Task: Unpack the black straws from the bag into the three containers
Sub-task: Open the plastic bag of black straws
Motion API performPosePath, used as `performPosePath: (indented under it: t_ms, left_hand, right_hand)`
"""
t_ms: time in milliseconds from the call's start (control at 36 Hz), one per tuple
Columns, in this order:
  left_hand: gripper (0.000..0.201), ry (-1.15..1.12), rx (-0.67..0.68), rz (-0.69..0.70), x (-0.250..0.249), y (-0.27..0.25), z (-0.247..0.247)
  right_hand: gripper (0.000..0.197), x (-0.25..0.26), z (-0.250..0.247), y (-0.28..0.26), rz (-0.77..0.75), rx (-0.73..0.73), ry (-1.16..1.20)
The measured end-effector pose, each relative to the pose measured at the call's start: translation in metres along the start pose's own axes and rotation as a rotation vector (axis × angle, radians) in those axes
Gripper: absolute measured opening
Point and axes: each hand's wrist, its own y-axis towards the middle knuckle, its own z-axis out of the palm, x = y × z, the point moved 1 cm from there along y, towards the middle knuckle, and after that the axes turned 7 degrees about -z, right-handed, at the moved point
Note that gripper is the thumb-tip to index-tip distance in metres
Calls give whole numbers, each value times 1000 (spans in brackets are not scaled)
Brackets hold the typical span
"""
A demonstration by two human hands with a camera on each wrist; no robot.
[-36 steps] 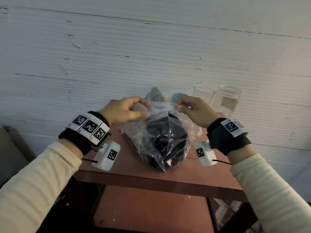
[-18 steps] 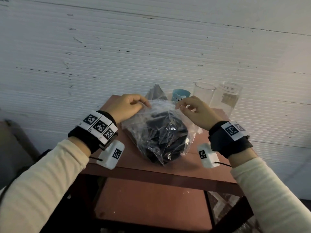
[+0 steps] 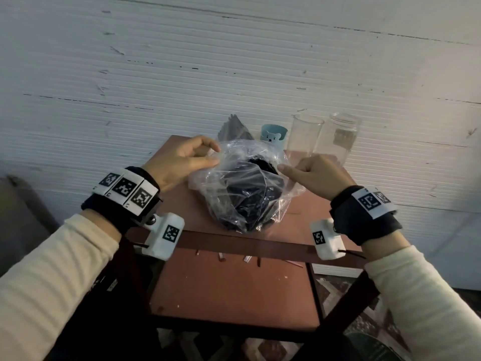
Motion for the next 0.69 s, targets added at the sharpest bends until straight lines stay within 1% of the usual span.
performPosePath:
  t_ms: [56, 111, 194, 250, 306, 389, 444, 500, 583, 639, 694]
  left_hand:
    - [30, 21, 44, -32, -2, -5, 1]
    - [46, 60, 91, -77, -2, -9, 2]
    - [69, 270, 110, -130, -1, -15, 5]
    - [82, 362, 115, -157, 0, -19, 6]
    - [86, 361, 135, -201, 1, -23, 9]
    - [94, 354, 141, -242, 3, -26, 14]
    - [92, 395, 110, -269, 4, -28, 19]
    - [90, 419, 84, -300, 8, -26, 21]
    - [87, 345, 59, -336, 12, -23, 25]
    - [84, 308, 56, -301, 13, -19, 28]
    - [80, 192, 61, -302, 10, -20, 33]
  right_hand:
    - [50, 3, -2, -1, 32, 45, -33]
    - [47, 5, -2, 1, 53, 124, -86]
    - [42, 8, 0, 1, 102, 241, -117]
    - [41, 11, 0, -1, 108, 286, -133]
    - [38, 12, 4, -1, 122, 331, -150]
    - [34, 9, 7, 0, 200, 416, -190]
    - [36, 10, 7, -2, 241, 441, -210]
    - [35, 10, 9, -3, 259, 433, -201]
    - [24, 10, 14, -4, 277, 404, -110]
    - [21, 11, 17, -5, 300, 410, -18]
    - [20, 13, 21, -6, 338, 431, 110]
